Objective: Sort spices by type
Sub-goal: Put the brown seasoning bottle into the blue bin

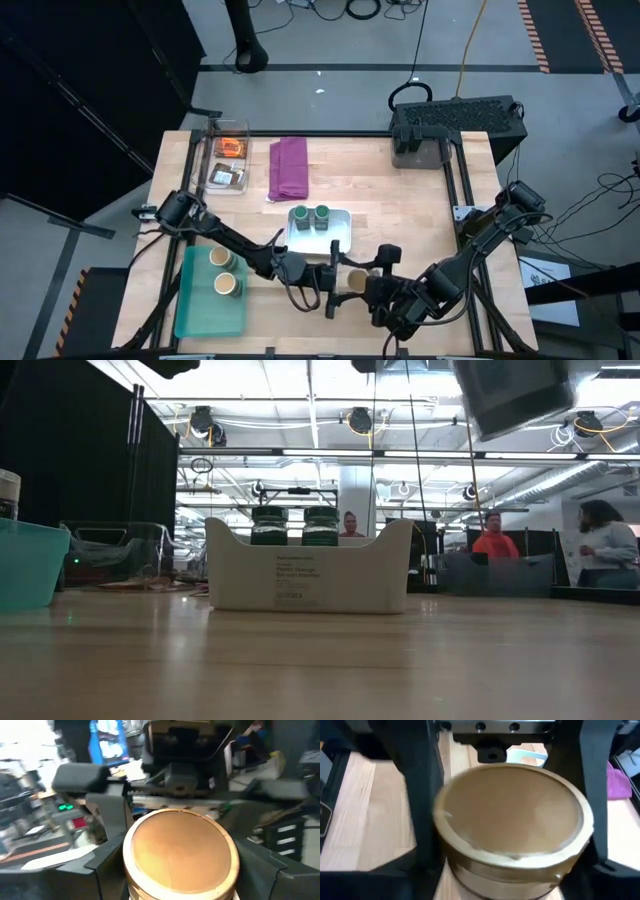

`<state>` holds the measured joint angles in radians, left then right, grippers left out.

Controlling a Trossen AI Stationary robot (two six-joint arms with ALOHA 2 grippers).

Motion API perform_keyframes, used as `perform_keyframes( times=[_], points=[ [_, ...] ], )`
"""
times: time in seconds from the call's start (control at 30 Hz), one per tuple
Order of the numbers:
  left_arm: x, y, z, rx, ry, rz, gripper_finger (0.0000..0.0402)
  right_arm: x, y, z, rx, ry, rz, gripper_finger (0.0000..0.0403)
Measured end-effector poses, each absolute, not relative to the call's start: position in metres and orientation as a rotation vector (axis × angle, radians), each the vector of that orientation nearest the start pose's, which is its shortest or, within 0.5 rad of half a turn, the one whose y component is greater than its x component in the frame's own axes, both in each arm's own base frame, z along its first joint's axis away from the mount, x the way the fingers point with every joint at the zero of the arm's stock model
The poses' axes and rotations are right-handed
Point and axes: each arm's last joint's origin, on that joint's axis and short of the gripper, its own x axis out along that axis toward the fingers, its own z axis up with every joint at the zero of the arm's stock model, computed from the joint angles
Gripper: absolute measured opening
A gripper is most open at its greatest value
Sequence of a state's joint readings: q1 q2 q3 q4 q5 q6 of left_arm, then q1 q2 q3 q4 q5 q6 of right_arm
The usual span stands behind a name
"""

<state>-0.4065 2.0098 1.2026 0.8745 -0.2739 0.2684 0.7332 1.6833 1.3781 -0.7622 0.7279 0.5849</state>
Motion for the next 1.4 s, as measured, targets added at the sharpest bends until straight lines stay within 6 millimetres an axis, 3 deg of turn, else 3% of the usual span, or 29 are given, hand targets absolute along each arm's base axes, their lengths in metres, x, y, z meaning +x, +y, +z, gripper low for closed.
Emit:
perform_keyframes(
  times=[0.1,0.17,0.33,0.53,0.7,0.9,1.1,1.27,1.4],
  points=[
    [0.407,-0.168,0.213,0.246,-0.072,-0.075,0.0282,0.269,0.216,0.271,-0.126,0.739,-0.234,0.0359],
    [0.406,-0.169,0.213,0.244,-0.066,-0.039,0.0282,0.269,0.216,0.271,-0.114,0.736,-0.242,0.0385],
    [0.398,-0.176,0.216,0.255,0.001,0.051,0.0282,0.267,0.215,0.273,-0.100,0.750,-0.235,0.0368],
    [0.369,-0.195,0.242,0.128,0.092,0.118,0.0282,0.252,0.212,0.278,-0.101,0.803,-0.242,0.0353],
    [0.320,-0.225,0.267,0.015,0.192,0.111,0.0282,0.241,0.202,0.283,-0.153,0.823,-0.312,0.0351],
    [0.251,-0.255,0.289,-0.159,0.314,0.009,0.0282,0.240,0.197,0.287,-0.231,0.764,-0.365,0.0351],
    [0.190,-0.267,0.299,-0.301,0.432,-0.040,0.0282,0.248,0.193,0.288,-0.230,0.737,-0.382,0.0352],
    [0.156,-0.282,0.293,-0.211,0.533,-0.173,0.0282,0.257,0.192,0.290,-0.228,0.705,-0.363,0.0352],
    [0.128,-0.282,0.273,-0.174,0.608,-0.104,0.0282,0.262,0.192,0.292,-0.214,0.681,-0.351,0.0352]
  ],
)
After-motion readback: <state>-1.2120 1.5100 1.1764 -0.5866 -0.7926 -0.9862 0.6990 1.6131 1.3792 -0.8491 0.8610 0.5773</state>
